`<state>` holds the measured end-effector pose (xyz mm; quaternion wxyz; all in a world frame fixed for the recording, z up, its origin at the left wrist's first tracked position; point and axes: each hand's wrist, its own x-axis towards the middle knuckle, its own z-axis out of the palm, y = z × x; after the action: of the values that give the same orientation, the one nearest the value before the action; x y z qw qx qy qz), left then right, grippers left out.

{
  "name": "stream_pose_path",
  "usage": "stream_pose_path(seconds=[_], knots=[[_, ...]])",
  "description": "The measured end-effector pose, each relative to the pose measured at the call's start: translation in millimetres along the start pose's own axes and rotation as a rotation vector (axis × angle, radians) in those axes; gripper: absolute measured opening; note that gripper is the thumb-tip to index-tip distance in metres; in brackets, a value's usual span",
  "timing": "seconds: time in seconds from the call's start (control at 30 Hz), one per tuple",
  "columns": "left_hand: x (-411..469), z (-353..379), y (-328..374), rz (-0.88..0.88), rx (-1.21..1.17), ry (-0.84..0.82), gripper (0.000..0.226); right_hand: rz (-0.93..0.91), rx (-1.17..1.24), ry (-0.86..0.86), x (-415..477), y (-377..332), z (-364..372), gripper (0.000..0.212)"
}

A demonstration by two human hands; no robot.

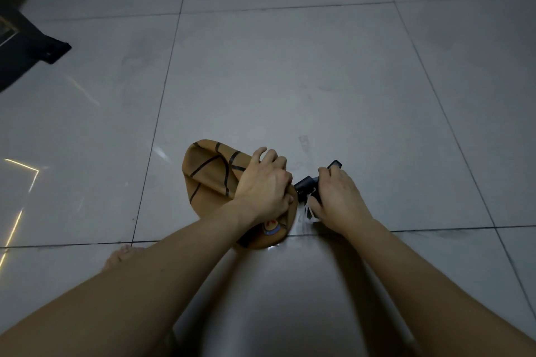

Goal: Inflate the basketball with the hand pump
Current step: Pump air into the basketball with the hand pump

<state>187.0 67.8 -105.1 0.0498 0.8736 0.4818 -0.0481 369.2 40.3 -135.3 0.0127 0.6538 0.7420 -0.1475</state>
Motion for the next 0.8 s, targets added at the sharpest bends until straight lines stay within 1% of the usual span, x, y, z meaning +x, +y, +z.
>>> stream_pose_path(seconds=[0.2, 0.4, 0.5, 0.8], knots=[[1.4, 0.0, 0.1, 0.003, -0.021, 0.014, 0.030, -0.010, -0.170, 0.032, 0.1, 0.1, 2.3, 0.039], [5.9, -4.2, 2.2, 0.145, 0.091, -0.032, 0.026, -0.039, -0.229, 0.043, 1.8, 1.7, 5.5, 0.039], [8.4, -6.0, 2.2, 0.193, 0.108, -0.054, 0.026, -0.034, -0.232, 0.034, 1.4, 2.7, 7.8, 0.038], [7.3, -2.8, -0.5, 0.148, 0.018, -0.046, 0.026, -0.045, -0.248, 0.049, 3.2, 5.7, 12.5, 0.038]])
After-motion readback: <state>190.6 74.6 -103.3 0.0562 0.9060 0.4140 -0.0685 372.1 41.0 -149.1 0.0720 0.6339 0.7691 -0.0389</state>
